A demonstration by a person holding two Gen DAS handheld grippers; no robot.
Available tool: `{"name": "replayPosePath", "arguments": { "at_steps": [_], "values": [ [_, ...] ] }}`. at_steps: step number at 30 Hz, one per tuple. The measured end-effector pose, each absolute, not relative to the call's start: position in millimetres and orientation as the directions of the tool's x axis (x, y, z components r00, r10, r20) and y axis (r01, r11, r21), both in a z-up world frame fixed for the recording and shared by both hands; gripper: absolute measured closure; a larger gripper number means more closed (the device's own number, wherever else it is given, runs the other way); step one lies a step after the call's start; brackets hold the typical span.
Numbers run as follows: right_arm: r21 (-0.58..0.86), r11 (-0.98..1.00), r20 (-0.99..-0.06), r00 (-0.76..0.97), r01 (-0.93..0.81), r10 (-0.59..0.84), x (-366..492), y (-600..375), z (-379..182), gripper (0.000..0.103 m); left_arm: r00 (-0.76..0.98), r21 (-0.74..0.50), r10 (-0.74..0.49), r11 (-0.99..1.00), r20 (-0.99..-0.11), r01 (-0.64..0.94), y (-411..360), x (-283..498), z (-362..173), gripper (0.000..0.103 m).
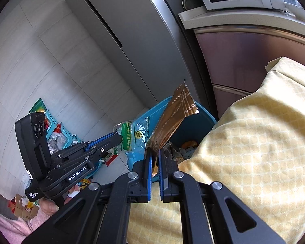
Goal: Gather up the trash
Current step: 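Carry both wrappers with both tools over the teal bin, then open both tools to drop the wrappers into the teal bin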
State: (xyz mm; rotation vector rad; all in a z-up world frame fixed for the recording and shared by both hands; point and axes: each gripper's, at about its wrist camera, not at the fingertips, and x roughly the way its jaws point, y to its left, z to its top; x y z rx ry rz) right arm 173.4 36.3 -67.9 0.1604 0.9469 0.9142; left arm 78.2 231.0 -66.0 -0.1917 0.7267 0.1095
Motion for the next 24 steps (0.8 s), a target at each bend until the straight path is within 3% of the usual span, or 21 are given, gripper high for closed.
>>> {"name": "replayPosePath", "arguments": {
  "at_steps": [13, 24],
  "values": [
    [0.475, 0.653, -0.698, 0.200, -0.590, 0.688, 192.4, 73.0, -87.2, 0.097, 0.702, -0.120, 0.056, 0.973, -0.710, -0.199, 239.7, 107.7, -89.1, 0.092],
    [0.375, 0.699, -0.773, 0.210, -0.609, 0.599, 204.6, 101.5, -95.8, 0.092, 0.671, -0.139, 0.047, 0.965, -0.740, -0.222, 253.6, 129.5, -111.9, 0.084]
  ]
}}
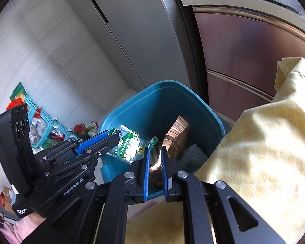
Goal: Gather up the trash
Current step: 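Open both tools to drop the wrappers into the teal bin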
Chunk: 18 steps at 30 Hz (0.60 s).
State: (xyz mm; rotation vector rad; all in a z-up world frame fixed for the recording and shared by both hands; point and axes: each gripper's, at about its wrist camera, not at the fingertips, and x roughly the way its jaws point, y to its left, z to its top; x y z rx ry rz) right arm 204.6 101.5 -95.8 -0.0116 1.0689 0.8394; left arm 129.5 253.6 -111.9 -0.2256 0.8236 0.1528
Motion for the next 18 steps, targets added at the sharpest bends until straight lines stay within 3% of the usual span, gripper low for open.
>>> {"name": "replayPosePath", "arguments": {
  "at_steps": [3, 18],
  "values": [
    [0.382, 0.703, -0.766, 0.220, -0.600, 0.604, 202.9, 96.2, -94.7, 0.090, 0.671, -0.162, 0.029, 0.962, -0.741, -0.220, 256.3, 132.3, -117.4, 0.076],
    [0.459, 0.678, -0.696, 0.242, -0.574, 0.676, 185.5, 43.4, -80.9, 0.079, 0.716, -0.214, -0.036, 0.964, -0.697, -0.160, 243.8, 118.4, -105.4, 0.065]
  ]
}}
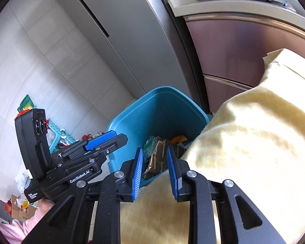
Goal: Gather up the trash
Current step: 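Open both tools to drop the wrappers into the teal bin, then move both tools back over the table toward the paper cup and tissue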
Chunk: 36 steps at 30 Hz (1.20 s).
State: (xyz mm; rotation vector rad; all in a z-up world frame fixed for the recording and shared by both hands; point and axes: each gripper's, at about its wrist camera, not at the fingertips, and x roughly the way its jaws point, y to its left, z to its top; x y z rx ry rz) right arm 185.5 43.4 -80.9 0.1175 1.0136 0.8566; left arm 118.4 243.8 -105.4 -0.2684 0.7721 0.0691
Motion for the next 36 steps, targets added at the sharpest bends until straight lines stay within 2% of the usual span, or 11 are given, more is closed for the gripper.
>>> {"name": "replayPosePath", "arguments": {
  "at_steps": [6, 8, 14, 23, 34, 36],
  "values": [
    [0.486, 0.662, -0.637, 0.287, -0.570, 0.715, 167.6, 6.6, -62.9, 0.076, 0.764, -0.203, -0.079, 0.977, -0.641, -0.069, 215.2, 106.4, -77.4, 0.058],
    [0.483, 0.667, -0.617, 0.320, -0.568, 0.719, 161.3, -11.4, -54.0, 0.072, 0.775, -0.195, -0.102, 0.980, -0.623, -0.027, 201.5, 103.1, -68.5, 0.056],
    [0.455, 0.724, -0.574, 0.451, -0.518, 0.683, 136.6, -79.1, -32.9, 0.069, 0.781, -0.183, -0.224, 0.973, -0.583, 0.143, 144.1, 98.0, -48.3, 0.052],
    [0.430, 0.845, -0.570, 0.631, -0.317, 0.527, 98.0, -195.7, -26.5, 0.069, 0.702, -0.176, -0.411, 0.906, -0.581, 0.385, 31.2, 106.1, -39.7, 0.050],
    [0.436, 0.898, -0.545, 0.774, -0.067, 0.322, 63.6, -328.4, -29.3, 0.068, 0.555, -0.104, -0.544, 0.767, -0.630, 0.633, -126.9, 107.9, -47.2, 0.049],
    [0.436, 0.899, -0.543, 0.788, -0.031, 0.290, 63.9, -348.4, -29.2, 0.068, 0.522, -0.092, -0.565, 0.730, -0.638, 0.678, -154.1, 109.3, -47.9, 0.046]
  ]
}}
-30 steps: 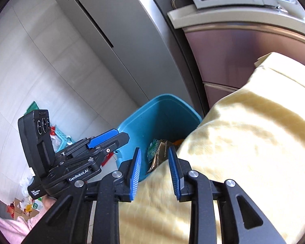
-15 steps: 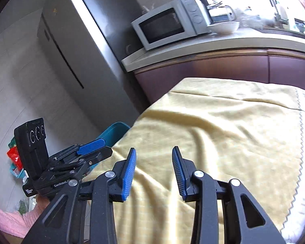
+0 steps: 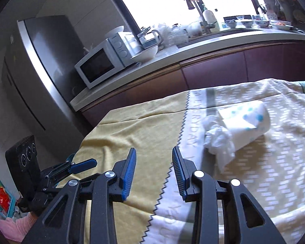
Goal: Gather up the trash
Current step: 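Move both tools back over the table toward the paper cup and tissue, then grasp the white tissue with the left tool while the right tool grasps the paper cup rim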
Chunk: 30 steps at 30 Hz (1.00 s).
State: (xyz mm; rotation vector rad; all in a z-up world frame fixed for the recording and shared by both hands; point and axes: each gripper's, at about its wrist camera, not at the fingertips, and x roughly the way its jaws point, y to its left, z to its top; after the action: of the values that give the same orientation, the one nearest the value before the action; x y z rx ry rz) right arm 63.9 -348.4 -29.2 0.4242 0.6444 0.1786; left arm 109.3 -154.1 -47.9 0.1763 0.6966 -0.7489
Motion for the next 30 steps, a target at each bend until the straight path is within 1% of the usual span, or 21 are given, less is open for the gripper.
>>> {"name": "replayPosePath", "arguments": {
  "at_steps": [4, 7, 9, 13, 19, 20, 23, 29, 30],
  "values": [
    [0.424, 0.905, -0.545, 0.809, 0.040, 0.220, 61.2, -386.9, -29.0, 0.068, 0.478, -0.076, -0.591, 0.676, -0.649, 0.733, -202.6, 111.2, -49.0, 0.045],
    [0.445, 0.892, -0.541, 0.819, 0.085, 0.192, 63.1, -416.9, -32.2, 0.068, 0.448, -0.079, -0.608, 0.645, -0.656, 0.760, -236.3, 115.7, -49.0, 0.043],
    [0.451, 0.885, -0.542, 0.824, 0.117, 0.167, 67.9, -434.4, -34.9, 0.062, 0.434, -0.080, -0.617, 0.629, -0.657, 0.773, -254.9, 118.2, -48.6, 0.040],
    [0.474, 0.863, -0.555, 0.820, 0.173, 0.141, 78.5, -467.0, -45.1, 0.060, 0.401, -0.093, -0.628, 0.604, -0.668, 0.791, -283.8, 127.0, -50.7, 0.038],
    [0.515, 0.834, -0.574, 0.803, 0.200, 0.161, 95.6, -494.5, -63.7, 0.059, 0.363, -0.136, -0.639, 0.594, -0.678, 0.793, -312.7, 146.7, -57.1, 0.035],
    [0.521, 0.830, -0.574, 0.801, 0.197, 0.171, 98.1, -496.3, -65.1, 0.058, 0.348, -0.152, -0.647, 0.588, -0.679, 0.795, -315.6, 150.6, -58.3, 0.032],
    [0.534, 0.825, -0.571, 0.797, 0.182, 0.194, 103.9, -498.9, -67.1, 0.058, 0.308, -0.203, -0.666, 0.573, -0.679, 0.794, -322.8, 159.8, -61.5, 0.030],
    [0.548, 0.821, -0.575, 0.786, 0.163, 0.227, 111.5, -498.4, -70.7, 0.058, 0.307, -0.173, -0.640, 0.574, -0.704, 0.800, -342.9, 167.4, -71.3, 0.030],
    [0.547, 0.821, -0.576, 0.784, 0.161, 0.230, 112.3, -497.8, -71.5, 0.058, 0.306, -0.169, -0.636, 0.573, -0.709, 0.802, -345.8, 168.5, -72.7, 0.032]
  ]
}}
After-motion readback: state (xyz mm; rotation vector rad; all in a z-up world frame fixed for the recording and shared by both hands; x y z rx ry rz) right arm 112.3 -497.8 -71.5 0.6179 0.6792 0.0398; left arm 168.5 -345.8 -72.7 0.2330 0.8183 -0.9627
